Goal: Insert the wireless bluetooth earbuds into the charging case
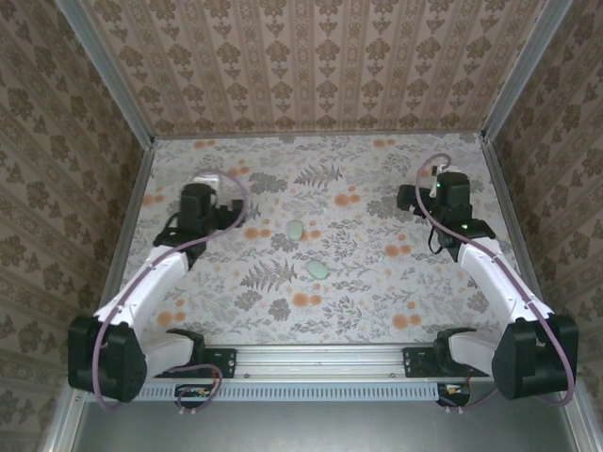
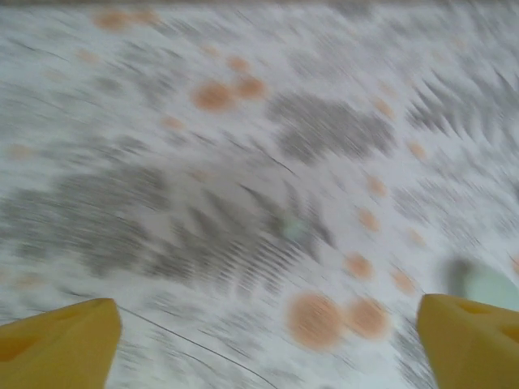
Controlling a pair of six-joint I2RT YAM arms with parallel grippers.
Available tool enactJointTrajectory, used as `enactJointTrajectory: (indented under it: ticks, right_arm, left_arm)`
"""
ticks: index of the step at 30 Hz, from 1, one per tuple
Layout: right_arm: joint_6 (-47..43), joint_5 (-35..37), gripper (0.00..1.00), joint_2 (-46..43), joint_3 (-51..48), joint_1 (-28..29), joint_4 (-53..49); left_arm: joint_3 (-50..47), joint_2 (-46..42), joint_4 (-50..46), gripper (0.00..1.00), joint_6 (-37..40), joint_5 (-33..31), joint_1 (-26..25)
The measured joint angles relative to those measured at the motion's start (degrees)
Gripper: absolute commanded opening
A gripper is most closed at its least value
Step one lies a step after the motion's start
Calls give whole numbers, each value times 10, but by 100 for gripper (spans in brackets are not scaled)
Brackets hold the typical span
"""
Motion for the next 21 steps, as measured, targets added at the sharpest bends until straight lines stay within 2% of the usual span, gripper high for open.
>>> enactJointTrajectory:
  ticks: [4,7,9,13,21]
  right_arm:
    - [27,-14,99,27,11,66,-42]
    - [38,-27,99,57,33,110,-73]
    - [47,-37,99,75,50,126,-88]
    - [68,-56,99,81,57,133,-104]
    - [87,-86,97,100,66,133,-134]
  left_arm:
    - [74,111,-66,88,-45,13,-115]
    - [159,205,-112,88,-80,17,-174]
    - [199,247,-129,88,-101,18,-196]
    - [219,284,-144,81,-139,33,-208]
    - [223,342,-162,77,-178,38,-210]
